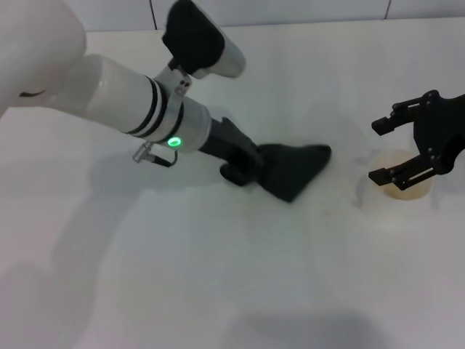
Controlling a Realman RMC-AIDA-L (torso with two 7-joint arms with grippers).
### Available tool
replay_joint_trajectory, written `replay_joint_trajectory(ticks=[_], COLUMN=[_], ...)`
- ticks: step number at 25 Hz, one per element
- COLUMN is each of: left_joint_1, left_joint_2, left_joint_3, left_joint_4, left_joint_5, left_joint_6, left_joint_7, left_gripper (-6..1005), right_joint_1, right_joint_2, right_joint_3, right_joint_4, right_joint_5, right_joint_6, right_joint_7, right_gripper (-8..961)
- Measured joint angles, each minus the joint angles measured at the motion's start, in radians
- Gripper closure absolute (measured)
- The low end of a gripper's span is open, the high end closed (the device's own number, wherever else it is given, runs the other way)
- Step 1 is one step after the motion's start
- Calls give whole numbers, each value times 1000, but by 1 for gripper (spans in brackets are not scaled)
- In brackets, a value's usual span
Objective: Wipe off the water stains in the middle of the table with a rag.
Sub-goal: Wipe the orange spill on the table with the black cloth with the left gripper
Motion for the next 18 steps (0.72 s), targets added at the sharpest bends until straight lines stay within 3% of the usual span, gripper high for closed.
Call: replay_joint_trajectory(ticks=[5, 11, 18], left_joint_1=[2, 0, -12], left_joint_2=[3, -2, -6], left_joint_3=[-9, 3, 171], left_joint_4=[-15, -6, 48], left_joint_5=[6, -21, -133], left_joint_6=[-83, -41, 82], left_joint_7=[-33, -7, 9], left_gripper=[833, 828, 822], right_joint_1=[-1, -2, -2], right_joint_2=[0, 0, 1], right_joint_3=[-6, -6, -10], right_joint_4=[7, 10, 10], right_joint_5=[0, 0, 2], right_joint_6=[0, -1, -5], right_joint_7=[1, 1, 3], right_gripper=[98, 98, 98])
